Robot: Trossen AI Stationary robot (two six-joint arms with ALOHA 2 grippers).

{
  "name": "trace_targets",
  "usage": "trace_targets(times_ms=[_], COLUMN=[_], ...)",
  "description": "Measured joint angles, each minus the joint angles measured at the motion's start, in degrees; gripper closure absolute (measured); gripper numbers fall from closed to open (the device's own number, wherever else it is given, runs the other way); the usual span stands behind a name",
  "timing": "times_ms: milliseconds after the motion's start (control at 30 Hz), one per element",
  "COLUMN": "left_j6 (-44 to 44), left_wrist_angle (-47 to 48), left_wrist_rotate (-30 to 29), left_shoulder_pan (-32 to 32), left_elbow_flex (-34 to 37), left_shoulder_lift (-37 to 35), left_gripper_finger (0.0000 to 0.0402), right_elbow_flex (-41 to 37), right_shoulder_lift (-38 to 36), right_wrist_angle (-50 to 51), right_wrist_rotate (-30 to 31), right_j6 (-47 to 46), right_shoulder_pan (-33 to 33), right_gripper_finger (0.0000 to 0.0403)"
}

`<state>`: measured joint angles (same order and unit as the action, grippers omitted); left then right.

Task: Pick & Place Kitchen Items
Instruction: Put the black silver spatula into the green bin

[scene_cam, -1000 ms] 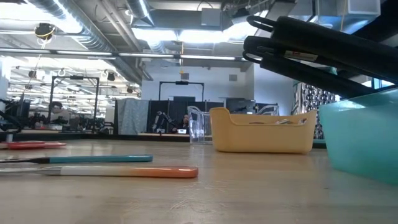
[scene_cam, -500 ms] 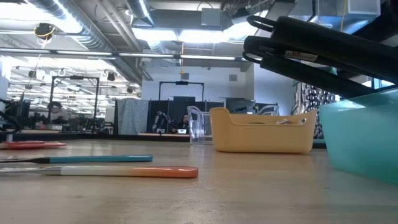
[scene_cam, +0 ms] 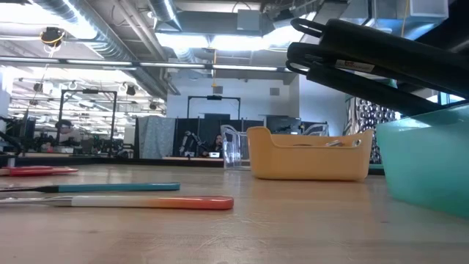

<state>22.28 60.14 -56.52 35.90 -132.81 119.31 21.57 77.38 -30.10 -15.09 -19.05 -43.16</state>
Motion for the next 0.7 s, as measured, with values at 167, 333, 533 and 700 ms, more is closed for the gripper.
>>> trace_targets(times_ms=[167, 333, 533, 700], left_j6=[1.02, 1.59, 2.05, 2.21], left_wrist_angle=[0.0, -0.01, -0.02, -0.02], left_wrist_rotate=[0.51, 0.54, 0.54, 0.54], left_shoulder_pan=[-0.15, -0.13, -0.15, -0.15], left_elbow_flex=[0.0, 0.0, 0.0, 0.0], left_shoulder_lift=[0.0, 0.02, 0.02, 0.02], left_gripper_finger=[0.0239, 0.0243, 0.0241, 0.0244], right_elbow_flex=[-0.66, -0.66, -0.62, -0.62], right_shoulder_lift=[1.31, 5.69, 9.31, 10.85], right_wrist_angle=[-1.75, -6.16, -10.9, -14.34], right_wrist_rotate=[0.37, -1.59, -3.65, -3.63], right_j6=[1.74, 1.64, -1.1, -2.96], right_shoulder_pan=[-0.66, -0.68, -0.68, -0.9], right_gripper_finger=[0.0403, 0.0403, 0.0403, 0.0403])
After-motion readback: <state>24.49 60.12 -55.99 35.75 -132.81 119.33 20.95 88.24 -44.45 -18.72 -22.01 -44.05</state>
